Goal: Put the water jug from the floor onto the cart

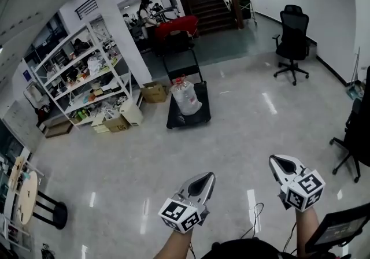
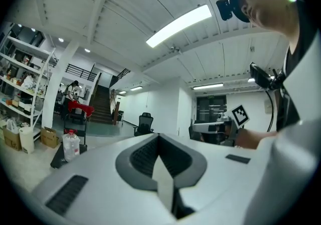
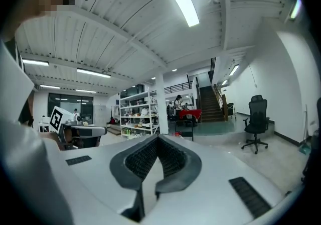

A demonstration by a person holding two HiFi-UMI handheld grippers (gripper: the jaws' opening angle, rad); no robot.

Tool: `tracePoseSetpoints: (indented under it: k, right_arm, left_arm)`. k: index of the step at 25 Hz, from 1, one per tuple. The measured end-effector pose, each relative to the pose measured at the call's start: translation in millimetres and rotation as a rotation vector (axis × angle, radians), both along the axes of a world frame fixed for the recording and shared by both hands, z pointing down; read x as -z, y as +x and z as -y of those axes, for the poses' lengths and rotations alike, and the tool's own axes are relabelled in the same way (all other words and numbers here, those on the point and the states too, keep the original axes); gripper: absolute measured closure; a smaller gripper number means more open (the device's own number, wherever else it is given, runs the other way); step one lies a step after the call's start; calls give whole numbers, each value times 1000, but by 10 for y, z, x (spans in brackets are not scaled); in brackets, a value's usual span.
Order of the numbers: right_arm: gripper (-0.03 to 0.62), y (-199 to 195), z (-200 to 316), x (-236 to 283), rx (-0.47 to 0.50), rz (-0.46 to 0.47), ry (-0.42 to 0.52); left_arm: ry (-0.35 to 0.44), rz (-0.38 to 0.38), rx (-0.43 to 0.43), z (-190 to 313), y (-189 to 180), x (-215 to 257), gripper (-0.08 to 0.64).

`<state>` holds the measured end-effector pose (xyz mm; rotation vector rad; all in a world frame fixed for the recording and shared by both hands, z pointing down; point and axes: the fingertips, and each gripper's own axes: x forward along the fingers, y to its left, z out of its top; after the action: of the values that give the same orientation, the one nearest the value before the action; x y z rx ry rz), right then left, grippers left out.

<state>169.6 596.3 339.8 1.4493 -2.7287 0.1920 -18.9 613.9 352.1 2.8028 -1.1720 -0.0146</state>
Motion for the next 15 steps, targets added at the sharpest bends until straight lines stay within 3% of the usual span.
tracePoseSetpoints:
  k: [15]
  right_arm:
    - [591, -399, -203, 69, -10, -29, 0]
  left_arm:
    - [56, -21, -20, -232, -380, 184, 569]
